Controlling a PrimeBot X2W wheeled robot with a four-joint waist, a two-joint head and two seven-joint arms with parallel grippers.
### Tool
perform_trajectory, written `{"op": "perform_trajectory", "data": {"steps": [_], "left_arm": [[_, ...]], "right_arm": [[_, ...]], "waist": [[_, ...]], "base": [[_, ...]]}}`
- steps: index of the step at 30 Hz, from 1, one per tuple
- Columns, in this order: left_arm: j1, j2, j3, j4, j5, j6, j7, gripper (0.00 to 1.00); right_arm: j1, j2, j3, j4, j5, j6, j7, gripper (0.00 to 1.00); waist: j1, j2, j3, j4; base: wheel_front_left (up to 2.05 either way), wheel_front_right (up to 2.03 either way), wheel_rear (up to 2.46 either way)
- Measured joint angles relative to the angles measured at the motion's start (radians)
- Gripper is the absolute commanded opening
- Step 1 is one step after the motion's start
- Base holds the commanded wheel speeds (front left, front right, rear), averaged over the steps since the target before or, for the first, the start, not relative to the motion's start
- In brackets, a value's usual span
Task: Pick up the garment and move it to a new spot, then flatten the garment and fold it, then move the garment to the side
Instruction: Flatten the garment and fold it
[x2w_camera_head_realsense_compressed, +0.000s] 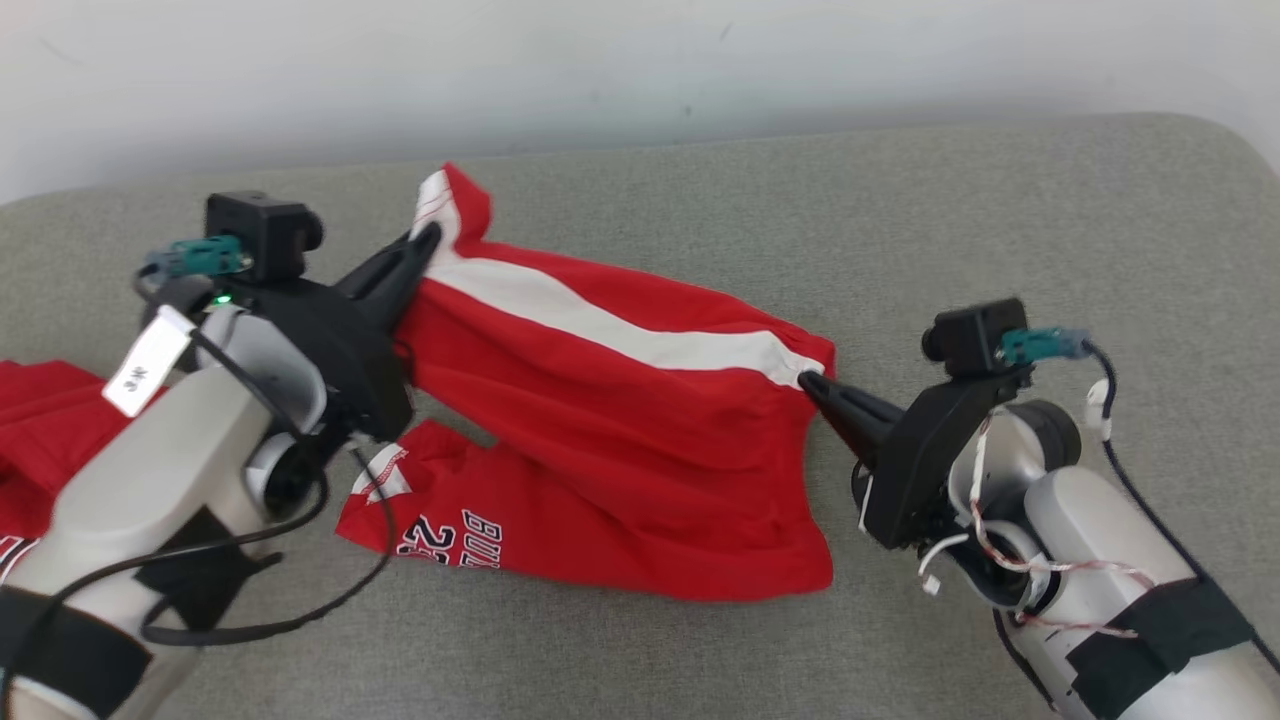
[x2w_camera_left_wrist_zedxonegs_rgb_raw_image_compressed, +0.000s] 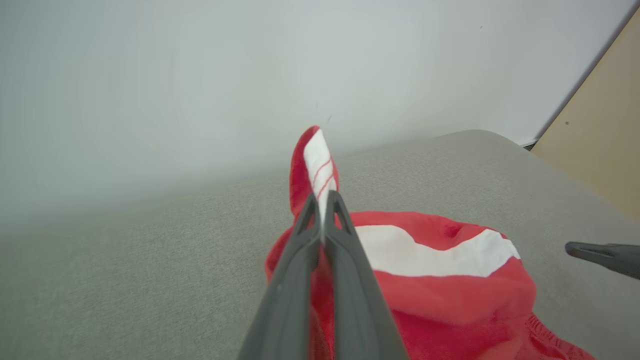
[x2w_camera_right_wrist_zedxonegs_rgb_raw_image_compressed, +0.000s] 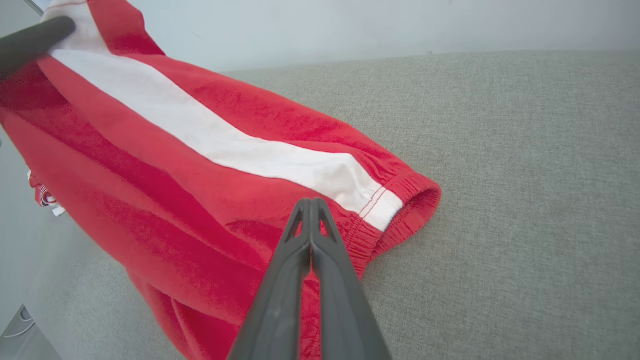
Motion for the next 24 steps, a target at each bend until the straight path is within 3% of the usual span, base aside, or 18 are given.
{"op": "perform_trajectory", "data": {"steps": [3, 4, 5, 6, 9, 10, 11, 24], "left_arm": [[0.002, 0.035, -0.003, -0.003, -0.006, 0.000, 0.007, 0.00], [0.005, 0.037, -0.004, -0.010, -0.015, 0.000, 0.007, 0.00], [0.009, 0.036, -0.007, -0.014, -0.027, 0.000, 0.007, 0.00], [0.011, 0.036, -0.009, -0.015, -0.040, 0.000, 0.007, 0.00], [0.014, 0.037, -0.022, -0.007, -0.044, 0.000, 0.008, 0.00], [0.015, 0.035, -0.022, 0.005, -0.044, 0.000, 0.011, 0.36], [0.017, 0.036, -0.021, 0.017, -0.043, 0.000, 0.011, 1.00], [0.026, 0.059, 0.015, 0.087, -0.043, 0.000, -0.048, 1.00]], "right_arm": [[-0.011, -0.003, -0.012, 0.015, 0.014, -0.001, 0.026, 0.01], [-0.011, 0.000, -0.018, 0.023, 0.021, -0.008, 0.026, 0.74], [-0.012, 0.004, -0.022, 0.033, 0.024, -0.013, 0.026, 0.74], [-0.018, 0.012, -0.025, 0.053, 0.026, -0.020, 0.029, 1.00], [-0.026, 0.021, -0.022, 0.091, 0.025, -0.028, 0.035, 1.00], [-0.026, 0.021, -0.022, 0.095, 0.025, -0.028, 0.035, 1.00], [-0.025, 0.023, -0.025, 0.098, 0.025, -0.029, 0.034, 1.00], [-0.053, 0.043, -0.035, 0.157, 0.023, -0.037, 0.002, 1.00]], "waist": [[0.0001, 0.0000, 0.012, 0.007], [0.0001, 0.0000, 0.018, 0.009], [0.0001, 0.0001, 0.022, 0.011], [0.0001, 0.0000, 0.027, 0.012], [0.0001, 0.0000, 0.036, 0.012], [0.0001, 0.0001, 0.037, 0.012], [0.0001, 0.0000, 0.038, 0.011], [0.0000, 0.0000, 0.036, 0.010]], "base": [[0.00, 0.00, 0.00], [0.00, 0.00, 0.00], [0.00, 0.00, 0.00], [0.00, 0.00, 0.00], [0.00, 0.00, 0.00], [0.00, 0.00, 0.00], [0.00, 0.00, 0.00], [0.00, 0.00, 0.00]]}}
